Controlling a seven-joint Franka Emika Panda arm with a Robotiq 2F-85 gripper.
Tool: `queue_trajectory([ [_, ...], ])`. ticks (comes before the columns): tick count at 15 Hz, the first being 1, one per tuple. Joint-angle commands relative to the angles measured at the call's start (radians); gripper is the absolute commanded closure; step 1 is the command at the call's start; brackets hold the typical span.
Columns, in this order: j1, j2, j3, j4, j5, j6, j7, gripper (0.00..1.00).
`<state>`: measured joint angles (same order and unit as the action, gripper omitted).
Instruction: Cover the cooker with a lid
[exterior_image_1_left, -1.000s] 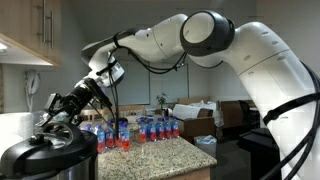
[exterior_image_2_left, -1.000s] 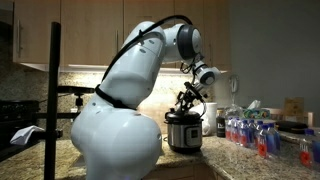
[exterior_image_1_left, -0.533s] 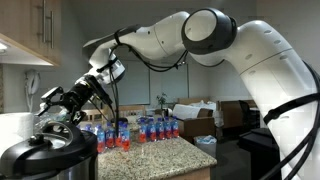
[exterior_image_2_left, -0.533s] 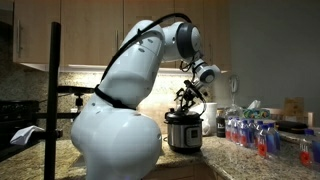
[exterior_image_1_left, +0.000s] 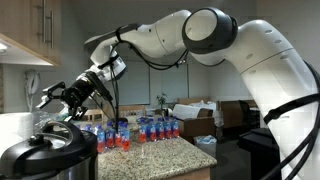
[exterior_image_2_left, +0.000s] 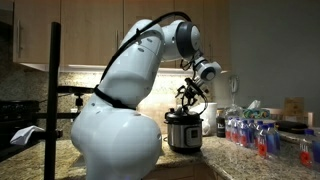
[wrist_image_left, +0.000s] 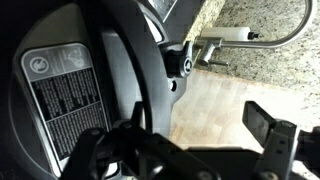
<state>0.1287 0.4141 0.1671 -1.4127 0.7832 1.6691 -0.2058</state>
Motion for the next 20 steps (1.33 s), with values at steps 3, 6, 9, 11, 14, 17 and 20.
queue_trajectory([
  [3,-0.015,-0.027,-0.01,0.006,0.004,0.002,0.033,0.0],
  [6,-0.017,-0.047,-0.029,0.01,-0.023,0.006,0.073,0.0],
  [9,-0.012,-0.102,-0.075,0.005,-0.13,0.013,0.16,0.0],
  [11,-0.028,-0.151,-0.101,0.001,-0.218,-0.017,0.197,0.0],
  [14,-0.06,-0.23,-0.139,-0.018,-0.345,-0.015,0.245,0.0],
  [17,-0.087,-0.304,-0.206,-0.048,-0.462,-0.013,0.275,0.0],
  [20,-0.115,-0.347,-0.267,-0.091,-0.575,0.029,0.297,0.0],
])
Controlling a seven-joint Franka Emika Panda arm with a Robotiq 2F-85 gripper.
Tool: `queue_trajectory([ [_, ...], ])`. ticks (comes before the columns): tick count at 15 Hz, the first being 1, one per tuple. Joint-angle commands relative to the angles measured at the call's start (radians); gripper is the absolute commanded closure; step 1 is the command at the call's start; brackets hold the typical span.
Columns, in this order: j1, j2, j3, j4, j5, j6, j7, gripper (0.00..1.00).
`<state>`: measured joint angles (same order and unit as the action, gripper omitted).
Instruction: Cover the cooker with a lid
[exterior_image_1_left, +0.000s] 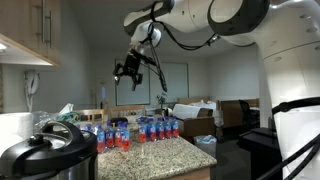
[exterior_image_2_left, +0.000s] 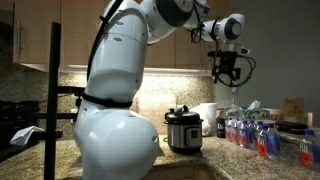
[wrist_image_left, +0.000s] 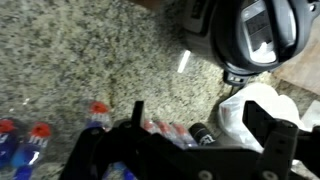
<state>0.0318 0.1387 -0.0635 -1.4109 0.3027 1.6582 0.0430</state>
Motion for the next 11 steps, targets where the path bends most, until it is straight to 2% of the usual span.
queue_trajectory([
  [1,-0.022,-0.078,-0.053,-0.108,-0.135,0.057,0.063,0.0],
  [4,-0.015,-0.093,-0.082,-0.164,-0.269,0.102,0.155,0.0],
  [5,-0.035,-0.094,-0.054,-0.176,-0.319,0.108,0.204,0.0],
  [6,-0.055,-0.052,-0.054,-0.1,-0.246,0.065,0.115,0.0],
  [8,-0.052,-0.052,-0.048,-0.123,-0.288,0.081,0.161,0.0],
  [11,-0.051,-0.054,-0.043,-0.126,-0.294,0.082,0.171,0.0],
])
